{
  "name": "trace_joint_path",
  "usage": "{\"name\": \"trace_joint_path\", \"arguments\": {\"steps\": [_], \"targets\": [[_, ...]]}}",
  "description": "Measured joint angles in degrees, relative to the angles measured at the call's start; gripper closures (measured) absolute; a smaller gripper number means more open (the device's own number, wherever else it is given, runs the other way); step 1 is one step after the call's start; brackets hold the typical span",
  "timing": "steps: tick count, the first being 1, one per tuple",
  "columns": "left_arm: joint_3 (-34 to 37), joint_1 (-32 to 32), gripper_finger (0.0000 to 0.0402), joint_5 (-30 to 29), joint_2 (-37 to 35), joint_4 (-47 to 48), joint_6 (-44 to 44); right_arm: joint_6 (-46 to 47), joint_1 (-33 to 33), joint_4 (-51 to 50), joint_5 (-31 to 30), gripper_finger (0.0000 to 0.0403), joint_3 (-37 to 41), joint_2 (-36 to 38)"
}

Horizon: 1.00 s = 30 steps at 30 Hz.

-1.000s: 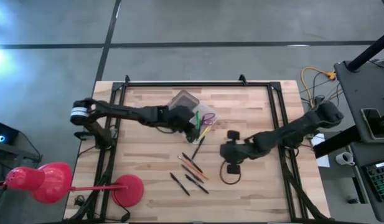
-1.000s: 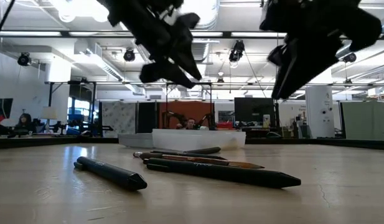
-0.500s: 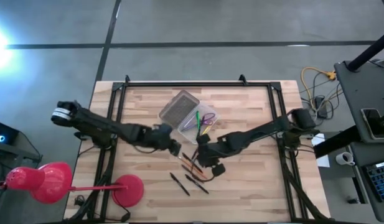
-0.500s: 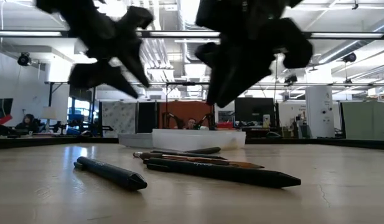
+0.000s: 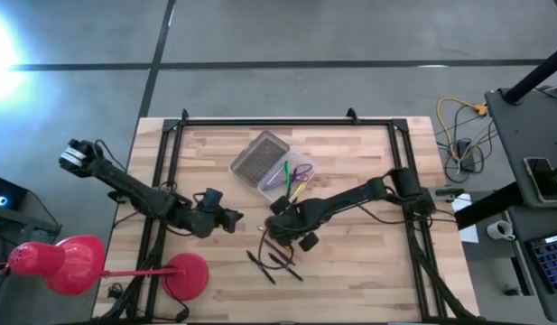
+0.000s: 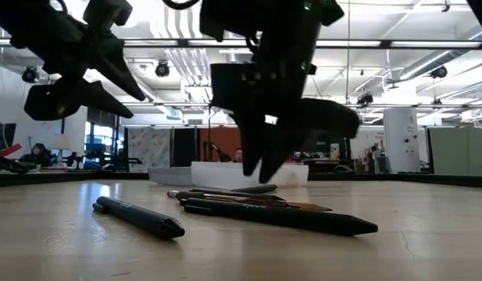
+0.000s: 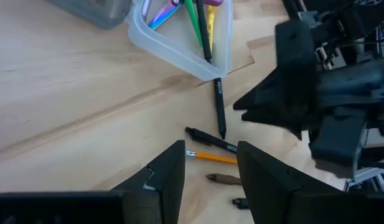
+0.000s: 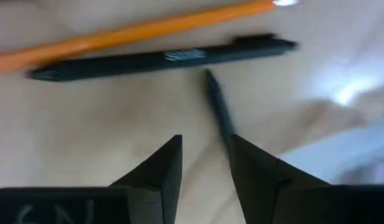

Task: Pick & place school supplies into a supply box
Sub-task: Put the black pen into the supply box

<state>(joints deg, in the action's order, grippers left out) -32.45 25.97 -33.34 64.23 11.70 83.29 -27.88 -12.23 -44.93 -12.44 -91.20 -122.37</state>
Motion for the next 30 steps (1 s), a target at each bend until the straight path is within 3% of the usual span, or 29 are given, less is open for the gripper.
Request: {"name": "trace_joint_path", "arguments": {"steps": [14, 20, 30], "targets": [[-0.1, 0.0, 0.0272, -1.1, 0.3, 0.1, -3.7, -6.1, 3.7, 0.5, 2.3, 0.0283, -1.8, -1.4], [-0.1, -0.1, 0.0272, -1.5, 0.3, 0.1, -3.9, -6.9, 4.1, 0.7, 8.3, 0.0292, -1.9, -1.5], [0.0, -0.1, 0.0272, -1.5, 0.3, 0.0, -3.9, -6.8, 4.4, 3.3, 6.8, 0.0294, -0.8, -3.4]]}}
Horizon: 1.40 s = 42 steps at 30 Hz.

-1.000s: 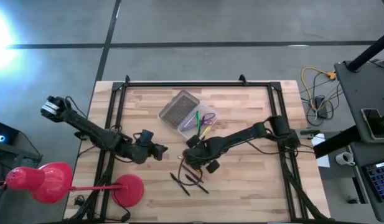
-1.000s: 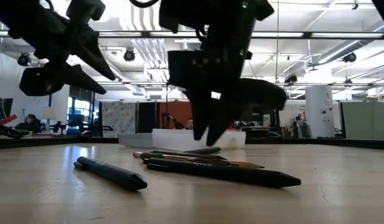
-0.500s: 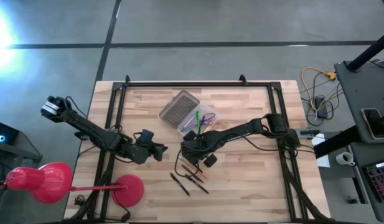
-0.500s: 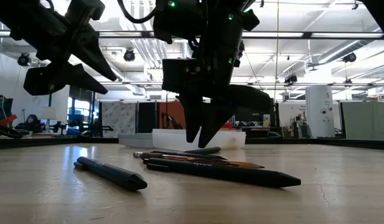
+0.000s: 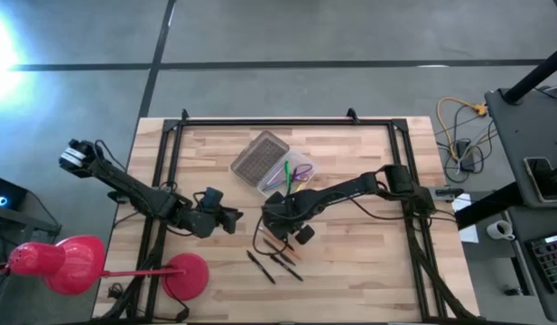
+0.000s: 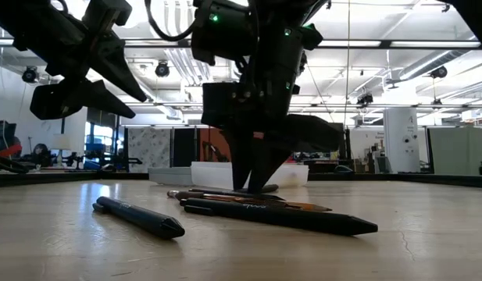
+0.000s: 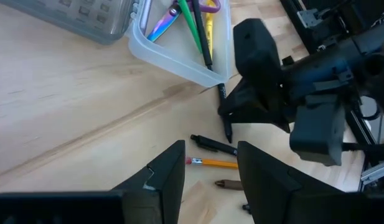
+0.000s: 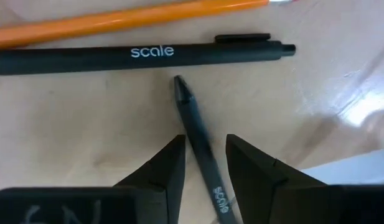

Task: Pick & place school supplies into a supply box
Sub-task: Put the black pen into the supply box

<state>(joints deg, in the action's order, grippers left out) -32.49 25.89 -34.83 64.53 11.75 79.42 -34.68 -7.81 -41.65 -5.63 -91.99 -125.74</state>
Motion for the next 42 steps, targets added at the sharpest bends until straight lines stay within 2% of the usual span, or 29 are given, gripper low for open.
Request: {"name": "trace_joint_path", "arguments": {"steps": [8, 18, 24, 29, 34, 37, 42], "targets": [[0.0, 0.0, 0.0272, 0.0, 0.0, 0.0, 0.0, 5.1, 0.3, -3.4, -0.3, 0.03, -0.2, -0.5], [0.0, 0.0, 0.0272, -1.3, 0.0, 0.0, 0.0, 14.8, 0.2, -9.6, 3.4, 0.0383, -0.1, -0.3], [0.0, 0.0, 0.0272, -1.4, 0.0, 0.0, 0.0, 23.5, 0.2, -12.6, 4.2, 0.0384, -0.4, 0.3], [0.0, 0.0, 0.0272, -1.4, 0.0, 0.0, 0.0, 30.0, 0.3, -12.7, 3.7, 0.0384, -0.1, 3.9], [0.0, 0.0, 0.0272, -1.5, 0.0, 0.0, -0.2, 25.3, 0.4, -12.6, -3.4, 0.0384, -0.2, 11.2], [0.0, 0.0, 0.0272, -1.5, 0.0, 0.0, -0.9, 17.2, 1.0, -12.0, -7.7, 0.0384, -0.2, 14.1], [0.0, 0.0, 0.0272, -1.5, 0.0, -0.2, -1.0, 2.9, 5.4, -11.7, -9.1, 0.0384, -0.2, 13.6]]}}
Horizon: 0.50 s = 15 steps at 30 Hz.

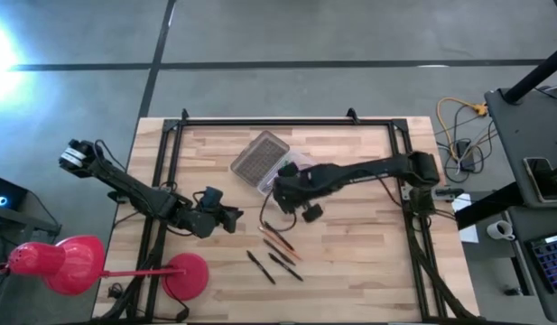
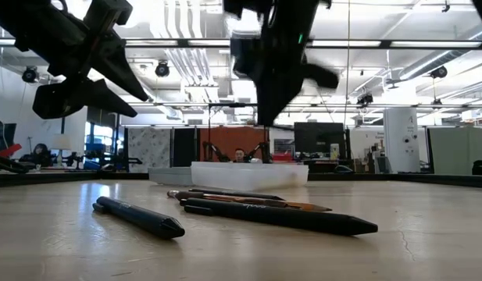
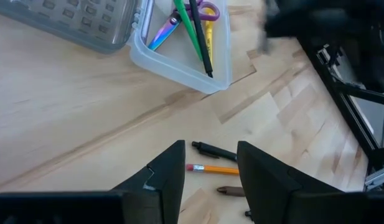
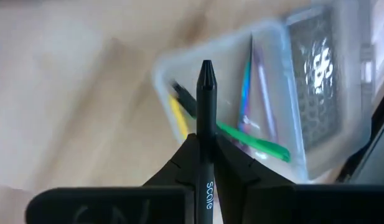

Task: Pick & place school supplies into a supply box
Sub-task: Put the black pen into the supply box

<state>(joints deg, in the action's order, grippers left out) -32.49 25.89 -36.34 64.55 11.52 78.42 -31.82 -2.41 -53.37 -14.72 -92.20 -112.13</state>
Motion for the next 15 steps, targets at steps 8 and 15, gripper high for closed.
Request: {"name": "trace_joint_path", "arguments": {"steps": [8, 15], "targets": [[0.0, 0.0, 0.0272, 0.0, 0.0, -2.1, -0.1, -16.1, 5.2, 3.9, -3.3, 0.0383, -0.1, -6.3], [0.0, 0.0, 0.0272, 0.0, 0.0, -2.4, -0.1, -18.7, 6.1, 8.7, -3.1, 0.0352, -0.2, -8.9]]}}
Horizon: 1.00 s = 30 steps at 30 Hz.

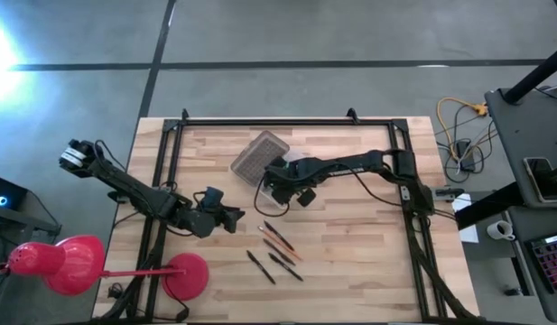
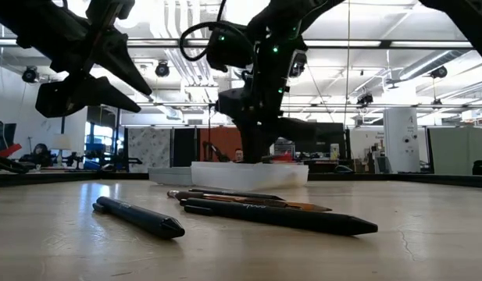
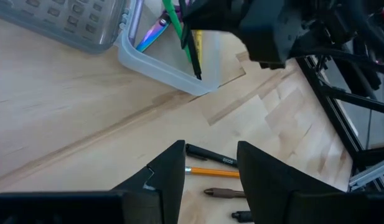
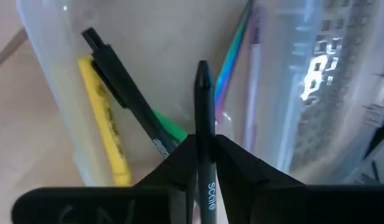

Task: Pick & place school supplies into a supply box
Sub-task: Put the black pen into the supply box

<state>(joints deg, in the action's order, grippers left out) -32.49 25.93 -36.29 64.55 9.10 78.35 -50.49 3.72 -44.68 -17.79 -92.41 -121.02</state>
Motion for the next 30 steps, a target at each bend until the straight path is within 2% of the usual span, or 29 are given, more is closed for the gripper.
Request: {"name": "trace_joint_path", "arguments": {"steps": [10, 16, 20, 25, 27, 30], "targets": [[0.0, 0.0, 0.0272, 0.0, 0.0, 0.0, 0.0, 6.4, -0.3, 1.2, -0.3, 0.0296, 0.0, 0.6], [0.0, 0.0, 0.0272, 1.1, 0.0, -0.3, -0.7, 15.3, -1.7, -0.6, -0.6, 0.0271, -0.1, 2.7], [0.0, 0.0, 0.0272, 7.3, 0.0, -2.2, -9.7, 30.4, -1.7, -1.9, 2.3, 0.0264, -0.1, 4.4], [0.0, 0.2, 0.0272, 13.6, 0.2, -4.3, -22.0, 50.0, -2.3, -5.2, 11.6, 0.0262, -0.1, 5.2], [0.0, 0.9, 0.0272, 17.4, 0.2, -6.7, -27.9, 55.1, -3.4, -5.8, 15.2, 0.0264, -0.1, 5.6], [0.0, 2.9, 0.0272, 19.8, 0.6, -10.6, -35.4, 57.9, -6.7, -5.8, 16.5, 0.0268, -0.1, 5.9]]}}
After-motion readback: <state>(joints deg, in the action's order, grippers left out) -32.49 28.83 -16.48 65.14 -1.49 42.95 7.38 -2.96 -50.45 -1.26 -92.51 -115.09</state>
